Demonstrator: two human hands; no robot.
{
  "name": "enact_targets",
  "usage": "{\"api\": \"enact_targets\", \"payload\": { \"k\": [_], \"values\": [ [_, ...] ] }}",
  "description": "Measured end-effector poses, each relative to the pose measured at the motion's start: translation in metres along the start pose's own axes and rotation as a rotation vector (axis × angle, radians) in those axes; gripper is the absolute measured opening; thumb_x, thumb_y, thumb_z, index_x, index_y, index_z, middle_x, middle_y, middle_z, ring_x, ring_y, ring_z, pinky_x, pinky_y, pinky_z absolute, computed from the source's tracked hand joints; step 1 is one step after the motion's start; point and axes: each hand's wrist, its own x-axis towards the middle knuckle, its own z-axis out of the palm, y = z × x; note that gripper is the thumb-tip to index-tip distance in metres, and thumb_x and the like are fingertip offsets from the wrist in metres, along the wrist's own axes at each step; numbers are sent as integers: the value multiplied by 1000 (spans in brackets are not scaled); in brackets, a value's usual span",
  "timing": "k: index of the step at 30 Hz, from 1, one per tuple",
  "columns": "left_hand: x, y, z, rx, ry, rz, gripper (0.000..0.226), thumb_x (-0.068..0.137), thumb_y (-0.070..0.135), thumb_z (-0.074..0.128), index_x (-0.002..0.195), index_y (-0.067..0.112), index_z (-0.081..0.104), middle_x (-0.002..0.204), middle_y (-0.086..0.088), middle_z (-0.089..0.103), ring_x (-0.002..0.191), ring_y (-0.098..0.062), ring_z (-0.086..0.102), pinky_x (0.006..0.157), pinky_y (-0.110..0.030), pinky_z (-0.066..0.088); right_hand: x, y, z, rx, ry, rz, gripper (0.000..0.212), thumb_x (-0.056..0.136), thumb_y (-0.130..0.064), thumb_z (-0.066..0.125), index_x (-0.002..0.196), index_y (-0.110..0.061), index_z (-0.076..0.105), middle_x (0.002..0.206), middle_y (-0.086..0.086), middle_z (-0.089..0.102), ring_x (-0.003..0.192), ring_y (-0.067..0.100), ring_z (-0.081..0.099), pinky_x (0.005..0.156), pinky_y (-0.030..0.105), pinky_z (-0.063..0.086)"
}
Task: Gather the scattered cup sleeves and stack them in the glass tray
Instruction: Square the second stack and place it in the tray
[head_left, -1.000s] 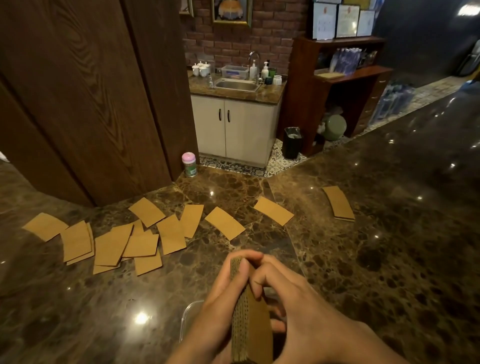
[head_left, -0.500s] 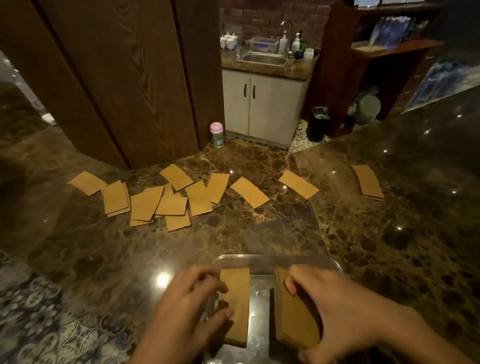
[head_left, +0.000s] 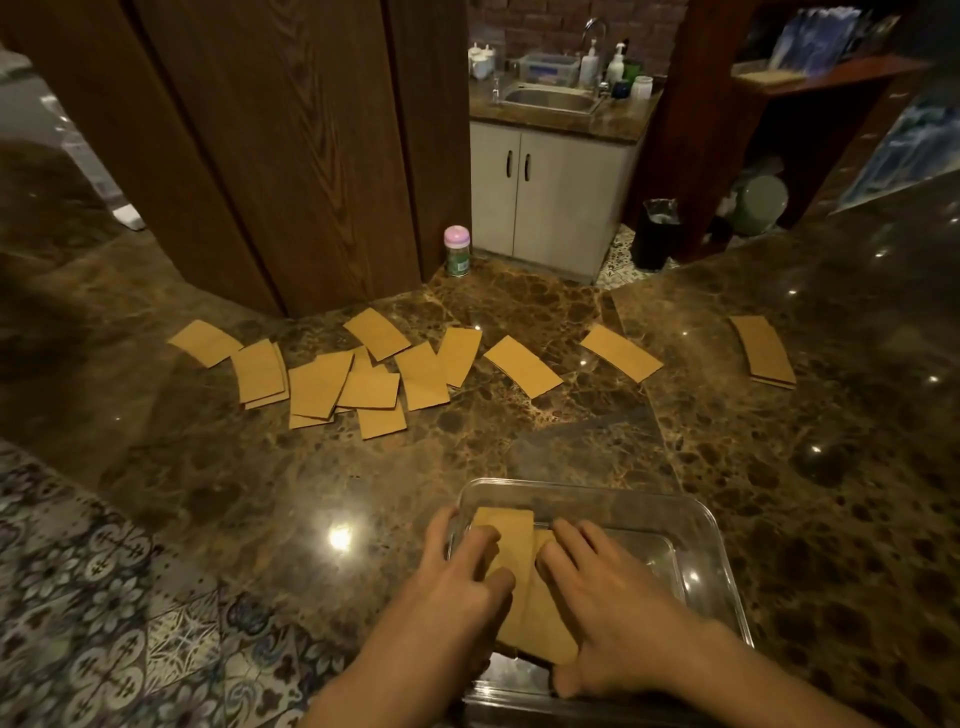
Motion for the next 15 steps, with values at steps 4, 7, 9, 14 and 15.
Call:
{"api": "enact_targets", "payload": {
  "k": [4, 7, 9, 14, 15],
  "values": [
    [-1, -3, 1, -4, 44, 20, 50, 52, 32, 91, 95, 28, 68, 126, -2, 61, 133, -52, 43, 82, -48, 61, -8, -3, 9, -12, -19, 47, 99, 79, -72, 63, 155, -27, 19, 172, 2, -11, 152, 41, 9, 118, 47, 34],
    [-2, -2, -3, -33, 37, 35, 46, 65, 35, 86, 106, 28, 68, 131, 1, 58, 140, -49, 34, 97, -48, 55, -13, -2, 10, 40, -4, 45, 85, 88, -64, 60, 153, -26, 21, 171, 1, -23, 145, 37, 26, 112, 44, 41],
    [-1, -7, 2, -4, 55, 65, 54, 49, 43, 91, 97, 32, 69, 118, 5, 65, 129, -47, 50, 88, -46, 59, -14, 0, 7, 136, 47, 34, 79, 87, -58, 65, 148, -26, 27, 167, -4, -10, 145, 29, 31, 114, 37, 40],
    [-1, -7, 8, -15, 77, 70, 52, 46, 49, 91, 90, 38, 66, 112, 9, 66, 126, -46, 52, 69, -41, 64, -14, 5, 4, 203, 40, 47, 90, 79, -62, 75, 148, -27, 30, 166, -12, -4, 147, 24, 32, 116, 33, 39],
    [-1, -5, 8, 0, 60, 53, 48, 46, 47, 92, 87, 37, 68, 109, 8, 67, 126, -47, 52, 61, -39, 64, -15, 8, 3, 218, 23, 44, 92, 77, -63, 77, 149, -29, 30, 166, -16, -8, 147, 23, 31, 115, 32, 38]
  ]
}}
